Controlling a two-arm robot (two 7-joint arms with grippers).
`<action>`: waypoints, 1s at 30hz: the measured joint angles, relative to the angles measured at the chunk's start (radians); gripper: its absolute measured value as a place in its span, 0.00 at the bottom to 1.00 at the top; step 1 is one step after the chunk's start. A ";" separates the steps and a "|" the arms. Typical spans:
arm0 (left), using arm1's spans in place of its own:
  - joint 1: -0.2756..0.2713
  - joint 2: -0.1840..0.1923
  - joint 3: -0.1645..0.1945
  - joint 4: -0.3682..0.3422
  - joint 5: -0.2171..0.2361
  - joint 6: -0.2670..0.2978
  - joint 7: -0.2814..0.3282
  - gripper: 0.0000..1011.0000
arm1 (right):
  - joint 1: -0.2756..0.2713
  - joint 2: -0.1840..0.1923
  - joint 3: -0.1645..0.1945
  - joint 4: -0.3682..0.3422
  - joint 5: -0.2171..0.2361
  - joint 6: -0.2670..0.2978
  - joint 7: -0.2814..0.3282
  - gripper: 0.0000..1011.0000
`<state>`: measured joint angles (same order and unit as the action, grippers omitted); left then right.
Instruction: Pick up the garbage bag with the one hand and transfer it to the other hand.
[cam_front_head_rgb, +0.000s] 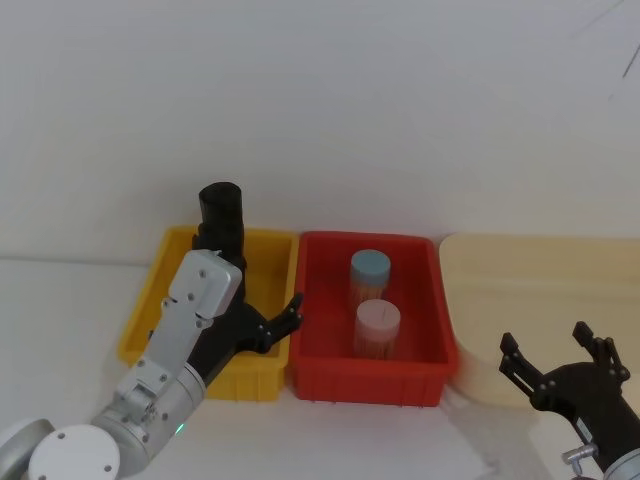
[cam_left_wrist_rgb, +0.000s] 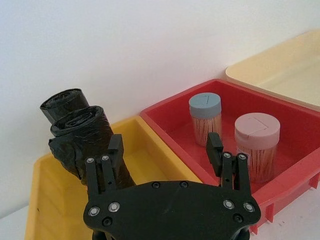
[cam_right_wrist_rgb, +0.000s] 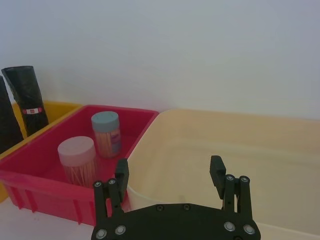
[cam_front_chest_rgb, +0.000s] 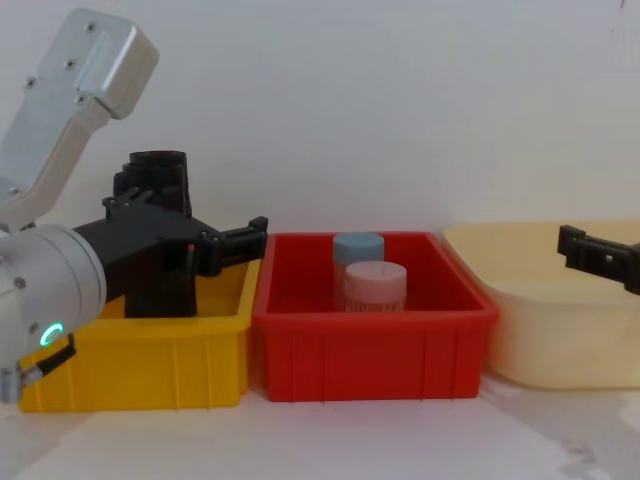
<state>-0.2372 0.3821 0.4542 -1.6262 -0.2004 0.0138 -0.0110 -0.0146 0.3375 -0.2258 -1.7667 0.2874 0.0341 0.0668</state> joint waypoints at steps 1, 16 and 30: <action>0.000 0.000 0.000 0.000 0.000 0.000 0.000 0.99 | 0.000 0.000 0.000 0.000 0.000 0.000 0.000 0.99; 0.000 0.000 0.000 0.000 0.000 0.000 0.000 0.99 | 0.000 0.000 0.000 0.000 0.000 0.000 0.000 0.99; 0.000 0.000 0.000 0.000 0.000 0.000 0.000 0.99 | 0.000 0.000 0.000 0.000 0.000 0.000 0.000 0.99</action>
<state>-0.2372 0.3821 0.4542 -1.6262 -0.2004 0.0139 -0.0109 -0.0146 0.3374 -0.2258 -1.7667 0.2874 0.0341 0.0668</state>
